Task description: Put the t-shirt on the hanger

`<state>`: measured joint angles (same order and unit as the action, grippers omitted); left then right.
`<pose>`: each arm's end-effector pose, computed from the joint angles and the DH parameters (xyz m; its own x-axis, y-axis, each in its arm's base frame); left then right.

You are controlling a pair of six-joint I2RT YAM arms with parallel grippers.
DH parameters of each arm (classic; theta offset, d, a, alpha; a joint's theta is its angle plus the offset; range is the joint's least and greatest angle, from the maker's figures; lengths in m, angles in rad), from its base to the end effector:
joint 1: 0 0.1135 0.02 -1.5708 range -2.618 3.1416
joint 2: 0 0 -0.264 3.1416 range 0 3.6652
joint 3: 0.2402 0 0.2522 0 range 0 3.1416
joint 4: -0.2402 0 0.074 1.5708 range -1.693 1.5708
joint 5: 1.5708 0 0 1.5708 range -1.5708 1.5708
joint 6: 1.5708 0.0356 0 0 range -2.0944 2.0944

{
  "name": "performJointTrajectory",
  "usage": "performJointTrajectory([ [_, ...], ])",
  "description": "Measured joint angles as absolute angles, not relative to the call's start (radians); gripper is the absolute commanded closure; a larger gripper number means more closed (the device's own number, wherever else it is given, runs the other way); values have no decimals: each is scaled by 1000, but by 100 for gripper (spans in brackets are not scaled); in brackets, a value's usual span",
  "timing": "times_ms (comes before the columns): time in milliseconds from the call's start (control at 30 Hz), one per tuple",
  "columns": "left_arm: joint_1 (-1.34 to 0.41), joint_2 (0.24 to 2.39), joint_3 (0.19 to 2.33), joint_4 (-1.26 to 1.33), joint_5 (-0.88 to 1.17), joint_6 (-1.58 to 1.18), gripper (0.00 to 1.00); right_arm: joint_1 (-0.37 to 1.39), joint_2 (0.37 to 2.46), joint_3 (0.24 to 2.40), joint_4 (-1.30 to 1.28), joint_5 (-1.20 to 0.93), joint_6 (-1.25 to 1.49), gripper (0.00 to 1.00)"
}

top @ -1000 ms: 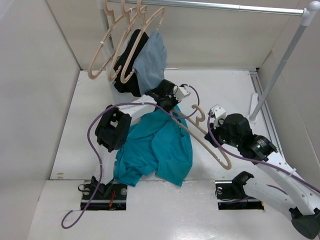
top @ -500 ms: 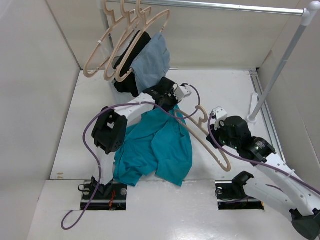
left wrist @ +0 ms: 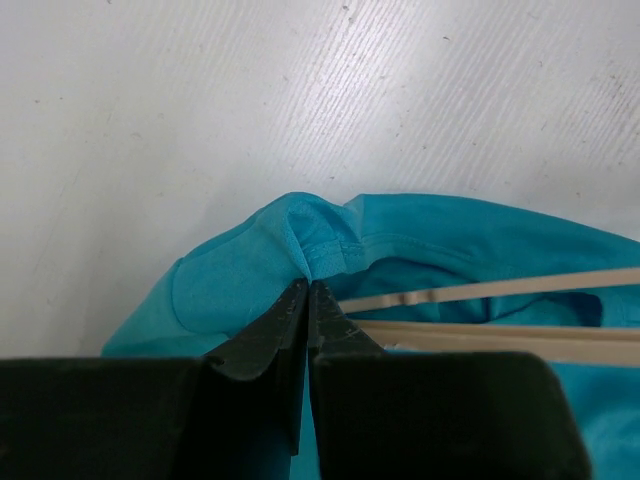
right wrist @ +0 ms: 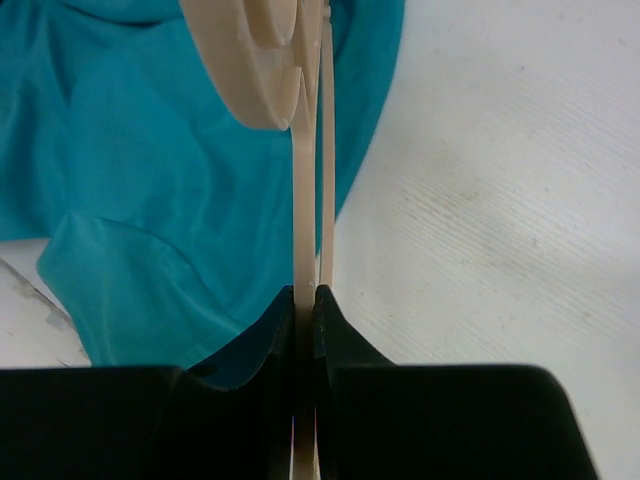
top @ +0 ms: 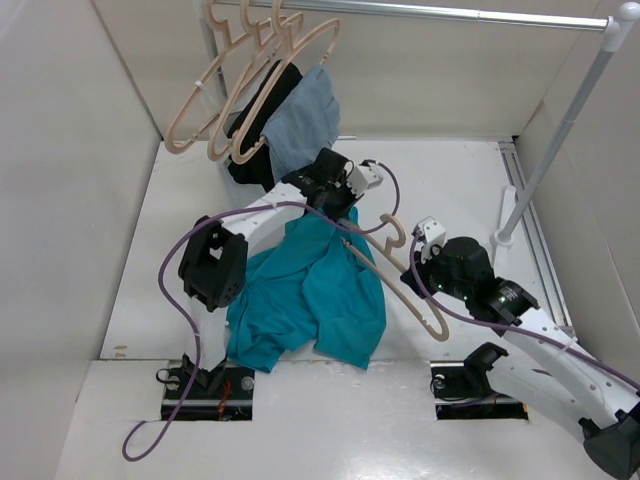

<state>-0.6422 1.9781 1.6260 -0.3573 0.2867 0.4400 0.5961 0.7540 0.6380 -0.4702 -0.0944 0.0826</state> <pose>0.3601 -0.2819 0.2573 -0.1540 0.6254 -0.7649 0.8974 0.4125 0.1565 0.1380 0.0976 0.2649 -0.5077 -0.2452 -0.8259 -0.5840 0.8027 0.1207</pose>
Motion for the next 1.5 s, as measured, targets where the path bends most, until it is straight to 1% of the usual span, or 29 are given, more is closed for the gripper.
performJointTrajectory([
  [167,-642,1957,1626,-365,284,437,100,596,737,638,-426,-147,83,100],
  [367,-642,1949,1627,-370,281,437,100,596,655,589,-404,-127,110,100],
  [633,-644,1934,1628,-417,288,414,100,582,800,564,-319,-104,120,100],
  [900,-660,1873,1628,-448,299,392,100,513,902,553,-134,-175,82,100],
  [1300,-693,1831,1628,-456,370,339,100,457,933,476,88,-245,68,100],
  [1433,-694,1819,1627,-480,403,331,100,439,968,432,207,-283,70,100],
  [1467,-694,1811,1620,-484,414,333,92,438,969,425,226,-290,70,100],
  [1500,-694,1798,1608,-486,424,340,86,438,968,419,241,-298,67,100],
])
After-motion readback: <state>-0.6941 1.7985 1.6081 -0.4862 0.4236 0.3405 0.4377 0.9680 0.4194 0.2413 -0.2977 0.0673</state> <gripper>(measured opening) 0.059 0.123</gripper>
